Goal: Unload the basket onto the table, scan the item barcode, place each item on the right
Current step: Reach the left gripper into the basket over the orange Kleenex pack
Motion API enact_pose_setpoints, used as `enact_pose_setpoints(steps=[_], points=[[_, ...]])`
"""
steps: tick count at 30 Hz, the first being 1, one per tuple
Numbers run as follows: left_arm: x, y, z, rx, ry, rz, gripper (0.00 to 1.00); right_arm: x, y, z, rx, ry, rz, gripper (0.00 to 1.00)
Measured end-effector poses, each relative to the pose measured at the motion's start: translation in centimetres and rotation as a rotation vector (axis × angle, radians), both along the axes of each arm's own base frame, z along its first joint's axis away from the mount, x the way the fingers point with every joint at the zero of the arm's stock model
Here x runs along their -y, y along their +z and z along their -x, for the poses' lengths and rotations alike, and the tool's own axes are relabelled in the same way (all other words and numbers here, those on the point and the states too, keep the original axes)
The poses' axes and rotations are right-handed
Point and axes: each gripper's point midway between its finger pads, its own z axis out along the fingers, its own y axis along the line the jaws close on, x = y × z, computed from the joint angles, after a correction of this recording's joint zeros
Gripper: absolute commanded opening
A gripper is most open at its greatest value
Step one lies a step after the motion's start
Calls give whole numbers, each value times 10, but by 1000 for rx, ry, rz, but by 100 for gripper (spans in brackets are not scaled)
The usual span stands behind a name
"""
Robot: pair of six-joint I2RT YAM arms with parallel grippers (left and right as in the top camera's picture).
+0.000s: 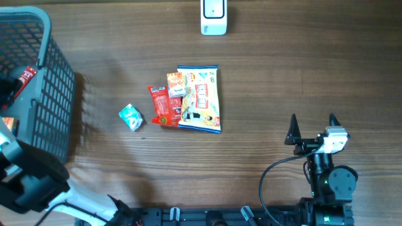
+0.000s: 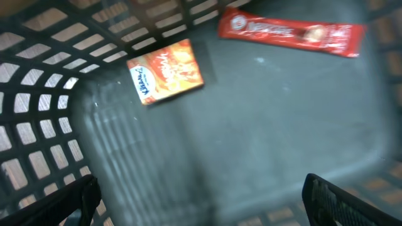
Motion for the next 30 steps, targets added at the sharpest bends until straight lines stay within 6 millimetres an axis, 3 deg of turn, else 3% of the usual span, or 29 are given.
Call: enact_pose_setpoints(steps=[9, 15, 22, 30], points=[[-25, -52, 3, -83, 56, 42, 100, 0, 0, 0, 0, 0, 0, 100], [-36, -73, 14, -191, 69, 14, 100, 0, 0, 0, 0, 0, 0, 100], [-52, -85, 25, -286, 87, -51, 100, 0, 0, 0, 0, 0, 0, 100], [-62, -82, 19, -275, 77, -96, 99, 0, 0, 0, 0, 0, 0, 100]])
